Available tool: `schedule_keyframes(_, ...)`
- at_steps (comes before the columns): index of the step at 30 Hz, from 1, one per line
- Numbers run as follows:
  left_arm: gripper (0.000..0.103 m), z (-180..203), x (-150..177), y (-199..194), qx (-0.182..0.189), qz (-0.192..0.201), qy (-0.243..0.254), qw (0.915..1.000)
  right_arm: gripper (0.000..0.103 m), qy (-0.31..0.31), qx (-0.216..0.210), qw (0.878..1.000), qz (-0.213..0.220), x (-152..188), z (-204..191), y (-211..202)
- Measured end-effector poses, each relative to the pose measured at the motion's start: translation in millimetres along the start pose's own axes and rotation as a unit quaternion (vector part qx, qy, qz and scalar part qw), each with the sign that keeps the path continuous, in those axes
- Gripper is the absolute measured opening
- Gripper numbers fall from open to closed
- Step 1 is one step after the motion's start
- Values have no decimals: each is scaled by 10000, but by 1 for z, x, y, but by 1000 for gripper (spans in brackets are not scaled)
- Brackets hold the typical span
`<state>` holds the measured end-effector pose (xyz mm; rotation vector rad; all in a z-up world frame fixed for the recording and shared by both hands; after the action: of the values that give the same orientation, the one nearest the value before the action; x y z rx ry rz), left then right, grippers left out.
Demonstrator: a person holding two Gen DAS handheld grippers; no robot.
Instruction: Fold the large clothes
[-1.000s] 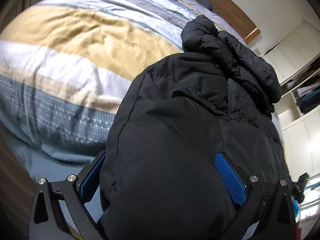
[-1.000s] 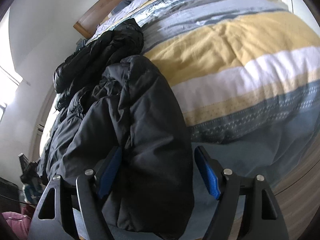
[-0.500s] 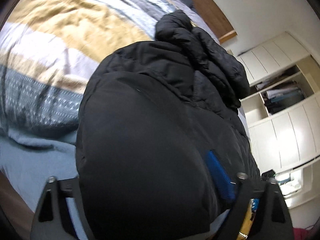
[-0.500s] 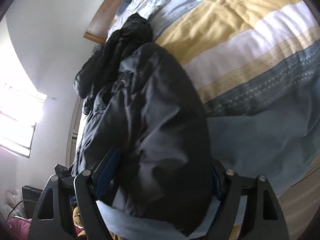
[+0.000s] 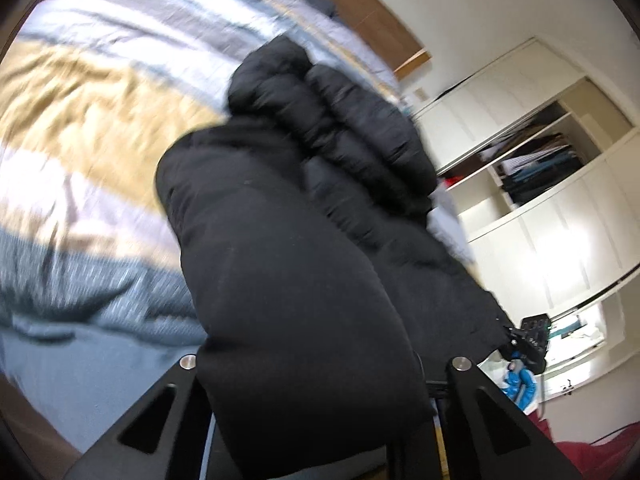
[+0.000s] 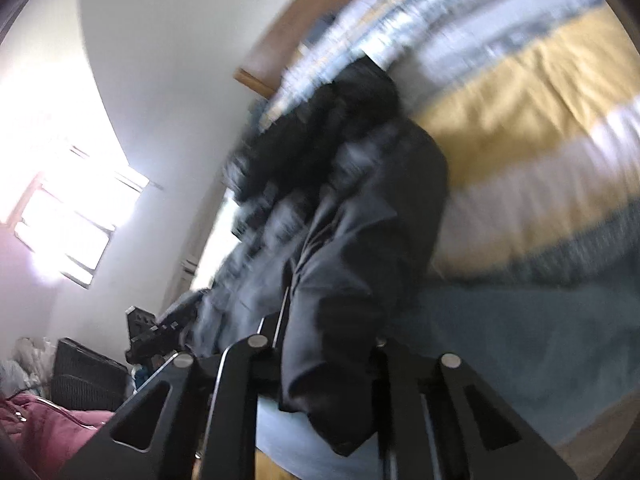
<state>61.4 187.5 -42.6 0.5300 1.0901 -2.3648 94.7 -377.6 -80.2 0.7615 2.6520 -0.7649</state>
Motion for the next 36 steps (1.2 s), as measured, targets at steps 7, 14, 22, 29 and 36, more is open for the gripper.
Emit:
schedule_keyframes(7,15,27,-88,-21,835,724,-98,9938,14,-202,-550,9960,681,-66,-51,1)
schedule_keyframes(14,15,10,-181,-14,1343,1254,-725,9803,14,167,-1165,9846,1293,-160,-64,12)
schedule_keyframes(22,17,-17,-297,47,915,1459,-948,9805,14,422,-387,9848,1641,-270,-65,85)
schedule_keyframes(29,17,-66,-374,139,-101,1185,-988,9880,14,352,787,9824,1655,-356,-54,190)
schedule_keyframes(36,22,-138,-402,241,-896,553,-1225,9869,14,507,1836,9740,1223,-402,4,290)
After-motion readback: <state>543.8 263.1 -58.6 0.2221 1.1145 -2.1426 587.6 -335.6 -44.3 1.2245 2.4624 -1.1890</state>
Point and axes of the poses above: each gripper's, at about its wrist camera, not at the fingertips, and y roughly the way its jaws point, z to its right, x to its underside, the point moved 2 cm from there along y, roughly the way its jaws point, and after that the axes turned 8 degrees about y, right-handed, at the moved point
